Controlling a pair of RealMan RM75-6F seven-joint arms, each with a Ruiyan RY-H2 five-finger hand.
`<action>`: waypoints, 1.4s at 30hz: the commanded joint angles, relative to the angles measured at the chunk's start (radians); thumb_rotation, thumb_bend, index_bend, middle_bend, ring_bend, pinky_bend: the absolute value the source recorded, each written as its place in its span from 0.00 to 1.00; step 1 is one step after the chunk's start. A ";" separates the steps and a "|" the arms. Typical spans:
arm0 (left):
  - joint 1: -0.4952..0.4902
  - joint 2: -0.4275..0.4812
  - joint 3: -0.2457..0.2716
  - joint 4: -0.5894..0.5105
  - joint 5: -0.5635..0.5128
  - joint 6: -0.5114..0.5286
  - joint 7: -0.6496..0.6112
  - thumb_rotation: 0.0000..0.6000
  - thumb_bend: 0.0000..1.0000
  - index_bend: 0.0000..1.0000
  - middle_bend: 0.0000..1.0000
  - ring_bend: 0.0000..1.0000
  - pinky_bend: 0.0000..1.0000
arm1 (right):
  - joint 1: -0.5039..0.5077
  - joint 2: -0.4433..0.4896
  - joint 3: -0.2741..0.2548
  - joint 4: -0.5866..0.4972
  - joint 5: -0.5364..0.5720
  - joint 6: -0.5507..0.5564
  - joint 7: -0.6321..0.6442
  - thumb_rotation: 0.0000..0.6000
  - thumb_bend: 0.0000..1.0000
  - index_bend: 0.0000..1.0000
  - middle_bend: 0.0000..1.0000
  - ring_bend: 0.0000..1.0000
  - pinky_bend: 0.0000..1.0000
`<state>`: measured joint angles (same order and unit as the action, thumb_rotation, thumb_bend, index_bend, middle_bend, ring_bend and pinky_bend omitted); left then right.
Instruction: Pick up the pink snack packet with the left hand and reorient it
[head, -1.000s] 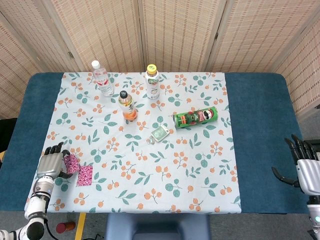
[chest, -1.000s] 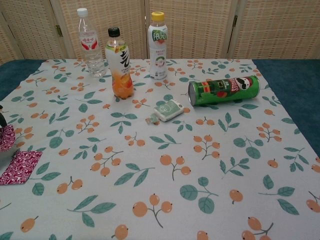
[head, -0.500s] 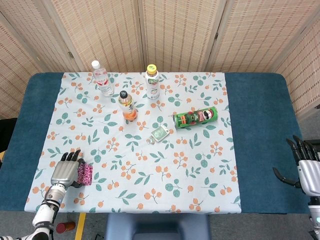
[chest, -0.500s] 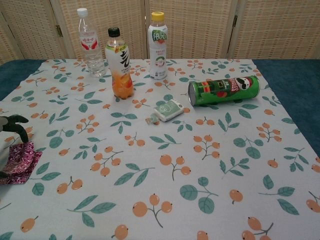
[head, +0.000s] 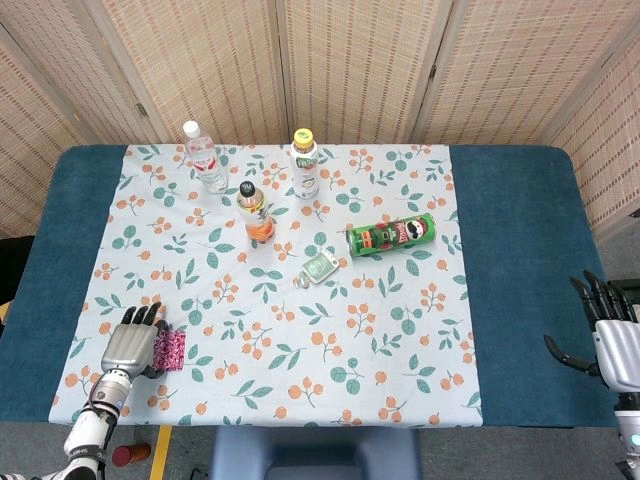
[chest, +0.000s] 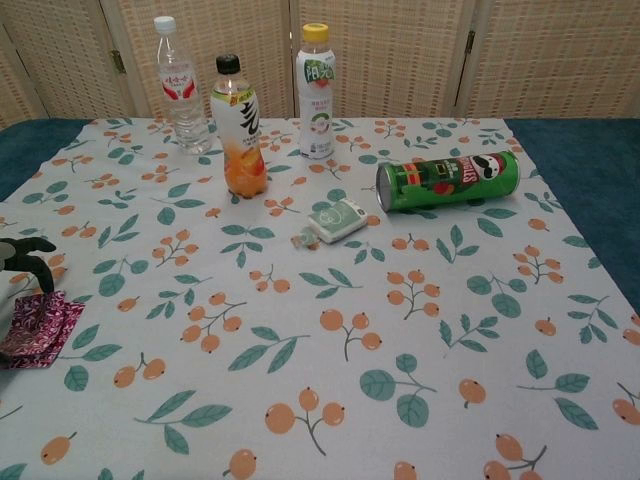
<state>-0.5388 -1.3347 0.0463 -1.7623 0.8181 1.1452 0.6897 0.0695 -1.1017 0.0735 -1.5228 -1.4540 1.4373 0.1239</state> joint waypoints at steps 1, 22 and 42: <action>-0.002 0.002 0.003 0.003 0.004 -0.005 0.003 1.00 0.21 0.30 0.00 0.00 0.00 | -0.001 0.000 0.000 -0.002 0.000 0.001 -0.002 0.58 0.34 0.00 0.00 0.00 0.00; -0.008 -0.005 0.007 0.020 0.009 -0.032 0.012 1.00 0.21 0.28 0.00 0.00 0.00 | -0.008 0.006 -0.003 -0.025 -0.004 0.012 -0.019 0.58 0.34 0.00 0.00 0.00 0.00; -0.008 -0.006 0.001 0.004 0.010 -0.032 -0.001 1.00 0.21 0.25 0.00 0.00 0.00 | -0.011 0.009 -0.002 -0.028 -0.006 0.019 -0.018 0.58 0.34 0.00 0.00 0.00 0.00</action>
<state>-0.5469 -1.3417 0.0475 -1.7551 0.8266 1.1116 0.6895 0.0581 -1.0924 0.0715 -1.5507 -1.4600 1.4562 0.1062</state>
